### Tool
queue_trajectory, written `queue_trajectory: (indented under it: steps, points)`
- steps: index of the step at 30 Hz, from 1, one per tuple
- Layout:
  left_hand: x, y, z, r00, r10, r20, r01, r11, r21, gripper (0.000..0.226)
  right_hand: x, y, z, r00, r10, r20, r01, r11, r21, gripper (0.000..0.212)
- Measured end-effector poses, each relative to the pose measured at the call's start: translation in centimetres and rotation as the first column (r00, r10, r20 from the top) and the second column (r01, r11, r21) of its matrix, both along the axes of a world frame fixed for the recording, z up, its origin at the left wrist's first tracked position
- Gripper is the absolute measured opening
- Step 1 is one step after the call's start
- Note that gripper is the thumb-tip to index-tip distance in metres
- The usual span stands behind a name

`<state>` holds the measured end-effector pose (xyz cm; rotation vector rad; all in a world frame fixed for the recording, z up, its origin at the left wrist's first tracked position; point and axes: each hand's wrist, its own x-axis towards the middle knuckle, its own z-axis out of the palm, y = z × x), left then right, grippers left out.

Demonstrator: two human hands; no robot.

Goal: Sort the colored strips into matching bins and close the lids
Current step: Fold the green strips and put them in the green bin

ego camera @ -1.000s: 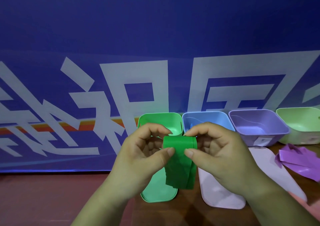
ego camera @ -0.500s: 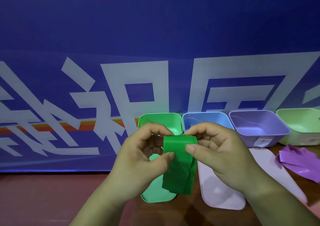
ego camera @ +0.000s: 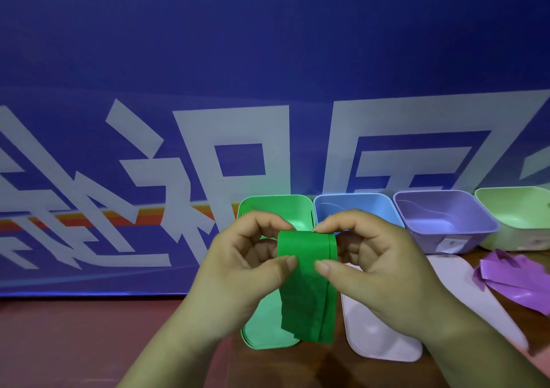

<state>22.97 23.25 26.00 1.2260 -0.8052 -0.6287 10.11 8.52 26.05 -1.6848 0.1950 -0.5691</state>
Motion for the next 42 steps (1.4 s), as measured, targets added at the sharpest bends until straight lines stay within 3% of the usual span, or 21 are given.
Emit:
queue_trajectory:
  steps: [7, 13, 20, 28, 34, 42]
  points:
    - [0.04, 0.11, -0.27, 1.0, -0.009, 0.016, 0.008, 1.0, 0.019, 0.031, 0.11, -0.07, -0.26, 1.0, 0.004, -0.002, -0.004, 0.998, 0.063, 0.031]
    - [0.21, 0.45, -0.56, 0.99, 0.019, 0.143, -0.023, 1.0, 0.02, 0.039, 0.2, -0.13, -0.22, 1.0, 0.007, 0.01, -0.009, 0.986, 0.166, 0.03]
    - [0.05, 0.39, -0.59, 0.99, 0.042, 0.137, -0.042, 0.999, 0.003, 0.034, 0.31, -0.18, -0.43, 1.0, 0.027, -0.014, -0.024, 0.978, 0.209, 0.03]
    - [0.0, 0.22, -0.51, 0.992, 0.055, 0.116, -0.054, 0.998, -0.013, 0.031, 0.13, -0.2, -0.12, 0.999, 0.049, -0.006, -0.047, 0.984, 0.171, 0.035]
    - [0.06, 0.13, -0.51, 0.999, 0.033, 0.034, -0.033, 0.999, 0.014, 0.03, -0.1, -0.08, -0.21, 1.0, 0.024, -0.013, -0.023, 0.999, 0.026, 0.036]
    - [0.03, 0.28, -0.22, 0.998, 0.022, 0.062, -0.026, 0.997, 0.072, 0.032, 0.06, -0.02, -0.25, 1.0, 0.011, -0.008, -0.011, 0.997, 0.073, 0.032]
